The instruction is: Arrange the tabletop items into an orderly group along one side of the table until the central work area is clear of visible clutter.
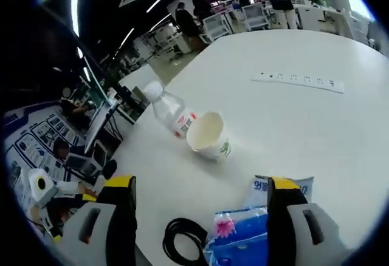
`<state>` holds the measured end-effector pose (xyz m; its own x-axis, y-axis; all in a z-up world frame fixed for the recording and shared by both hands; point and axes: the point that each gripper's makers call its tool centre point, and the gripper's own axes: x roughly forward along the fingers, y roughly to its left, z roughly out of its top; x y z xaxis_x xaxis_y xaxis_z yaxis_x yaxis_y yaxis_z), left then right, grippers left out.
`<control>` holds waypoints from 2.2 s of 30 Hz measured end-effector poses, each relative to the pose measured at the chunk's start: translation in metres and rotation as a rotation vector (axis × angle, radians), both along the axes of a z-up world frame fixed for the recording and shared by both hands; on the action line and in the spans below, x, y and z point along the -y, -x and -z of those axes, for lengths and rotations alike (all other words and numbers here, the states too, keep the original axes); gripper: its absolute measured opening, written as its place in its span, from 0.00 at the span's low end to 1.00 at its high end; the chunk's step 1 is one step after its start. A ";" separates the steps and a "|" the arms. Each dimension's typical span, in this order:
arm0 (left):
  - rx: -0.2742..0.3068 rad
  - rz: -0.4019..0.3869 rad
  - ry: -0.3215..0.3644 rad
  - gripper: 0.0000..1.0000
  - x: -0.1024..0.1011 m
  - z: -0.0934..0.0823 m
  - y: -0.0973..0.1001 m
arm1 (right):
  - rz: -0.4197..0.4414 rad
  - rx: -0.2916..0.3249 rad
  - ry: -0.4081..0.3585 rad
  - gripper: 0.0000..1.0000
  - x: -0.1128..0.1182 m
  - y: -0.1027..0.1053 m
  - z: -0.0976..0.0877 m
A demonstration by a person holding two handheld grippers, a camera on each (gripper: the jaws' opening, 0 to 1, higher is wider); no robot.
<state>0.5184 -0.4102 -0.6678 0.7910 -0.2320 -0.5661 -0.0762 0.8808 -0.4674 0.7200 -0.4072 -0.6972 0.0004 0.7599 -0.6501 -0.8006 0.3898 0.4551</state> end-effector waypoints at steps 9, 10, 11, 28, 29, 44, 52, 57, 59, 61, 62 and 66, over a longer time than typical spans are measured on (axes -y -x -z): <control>-0.031 0.045 -0.002 0.88 0.008 0.005 0.005 | 0.056 0.034 -0.026 0.86 0.010 -0.004 -0.013; -0.026 0.036 0.000 0.88 0.007 0.003 0.005 | 0.060 0.032 -0.029 0.86 0.011 -0.004 -0.014; -0.030 0.029 -0.002 0.87 0.006 0.003 0.005 | 0.062 0.035 -0.032 0.86 0.011 -0.002 -0.015; -0.124 -0.077 -0.013 0.83 -0.010 0.015 0.025 | 0.196 0.087 -0.082 0.85 0.050 0.014 -0.035; -0.121 -0.075 -0.007 0.83 -0.008 0.013 0.024 | 0.209 0.090 -0.083 0.85 0.055 0.016 -0.035; -0.056 -0.012 -0.025 0.86 0.003 -0.003 0.023 | 0.249 0.075 -0.139 0.85 0.097 0.023 -0.031; -0.064 0.064 -0.099 0.85 0.006 0.000 0.020 | 0.190 0.090 -0.129 0.84 0.127 0.027 -0.029; -0.062 0.068 -0.125 0.85 -0.005 -0.015 0.011 | 0.186 0.079 -0.157 0.84 0.140 0.015 -0.035; -0.056 0.063 -0.141 0.85 -0.011 -0.021 0.006 | 0.183 0.080 -0.159 0.84 0.145 0.010 -0.034; -0.050 0.056 -0.145 0.85 -0.015 -0.025 0.000 | 0.189 0.077 -0.163 0.84 0.150 0.006 -0.032; -0.049 0.049 -0.141 0.85 -0.017 -0.026 -0.003 | 0.196 0.075 -0.166 0.84 0.152 0.003 -0.032; -0.058 0.048 -0.139 0.84 -0.016 -0.028 -0.009 | 0.216 0.066 -0.173 0.84 0.161 -0.001 -0.031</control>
